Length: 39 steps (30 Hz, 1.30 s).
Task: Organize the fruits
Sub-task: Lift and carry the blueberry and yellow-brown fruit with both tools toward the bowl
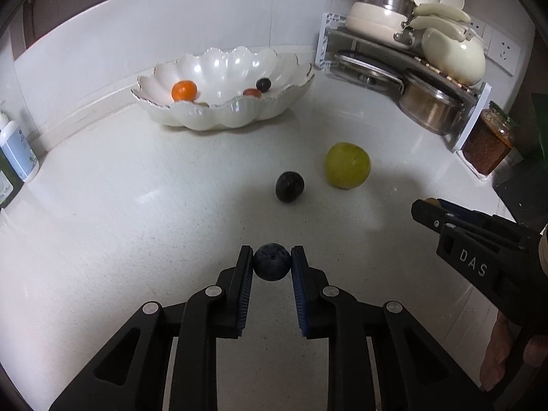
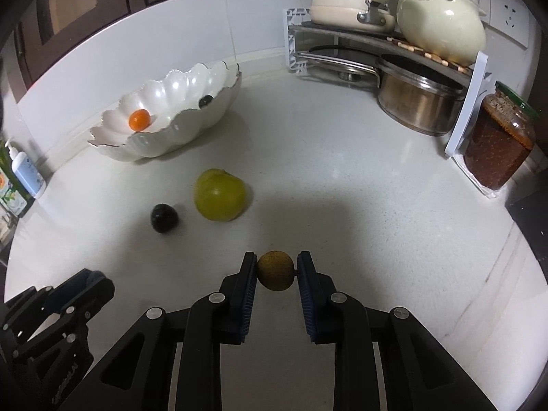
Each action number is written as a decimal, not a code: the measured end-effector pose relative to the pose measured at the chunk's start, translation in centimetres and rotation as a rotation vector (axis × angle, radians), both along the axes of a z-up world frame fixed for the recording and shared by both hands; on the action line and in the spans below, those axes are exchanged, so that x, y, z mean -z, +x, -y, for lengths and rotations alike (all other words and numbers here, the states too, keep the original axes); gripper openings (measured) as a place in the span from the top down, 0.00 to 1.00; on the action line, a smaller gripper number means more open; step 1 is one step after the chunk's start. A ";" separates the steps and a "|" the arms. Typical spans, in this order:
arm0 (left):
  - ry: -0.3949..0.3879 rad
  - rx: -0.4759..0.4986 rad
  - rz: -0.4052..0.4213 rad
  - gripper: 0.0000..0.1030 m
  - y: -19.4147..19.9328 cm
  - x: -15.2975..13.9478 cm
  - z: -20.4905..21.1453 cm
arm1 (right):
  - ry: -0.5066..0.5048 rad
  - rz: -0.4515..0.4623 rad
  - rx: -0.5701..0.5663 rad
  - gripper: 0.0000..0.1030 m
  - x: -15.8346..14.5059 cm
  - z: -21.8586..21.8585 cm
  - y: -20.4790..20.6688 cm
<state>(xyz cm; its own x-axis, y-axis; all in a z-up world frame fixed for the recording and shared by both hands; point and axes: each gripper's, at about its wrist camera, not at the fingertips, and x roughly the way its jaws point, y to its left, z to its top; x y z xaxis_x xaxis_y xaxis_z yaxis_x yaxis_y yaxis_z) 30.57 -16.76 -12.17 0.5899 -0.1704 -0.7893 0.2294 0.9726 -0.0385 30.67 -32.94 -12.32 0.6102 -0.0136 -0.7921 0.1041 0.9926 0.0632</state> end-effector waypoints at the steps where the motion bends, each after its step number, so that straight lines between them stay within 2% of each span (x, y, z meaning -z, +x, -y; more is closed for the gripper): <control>1: -0.001 0.002 0.005 0.77 -0.1 -0.2 -0.1 | 0.002 0.006 0.001 0.75 -0.3 -0.2 -0.2; 19: -0.025 0.015 0.110 0.77 -0.9 -4.6 -2.1 | 0.014 0.082 -0.032 0.75 -4.4 -3.6 -2.5; 39: -0.030 0.000 0.228 0.77 -0.1 -9.0 -5.8 | 0.013 0.208 -0.076 0.75 -8.7 -7.5 -1.5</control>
<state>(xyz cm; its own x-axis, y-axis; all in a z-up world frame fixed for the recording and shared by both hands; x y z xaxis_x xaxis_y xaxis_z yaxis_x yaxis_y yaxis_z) 30.51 -10.98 -3.12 0.7523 -0.1923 -0.6301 0.2358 0.9717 -0.0151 29.22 -25.43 -3.58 0.7591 0.0483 -0.6492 0.0125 0.9960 0.0888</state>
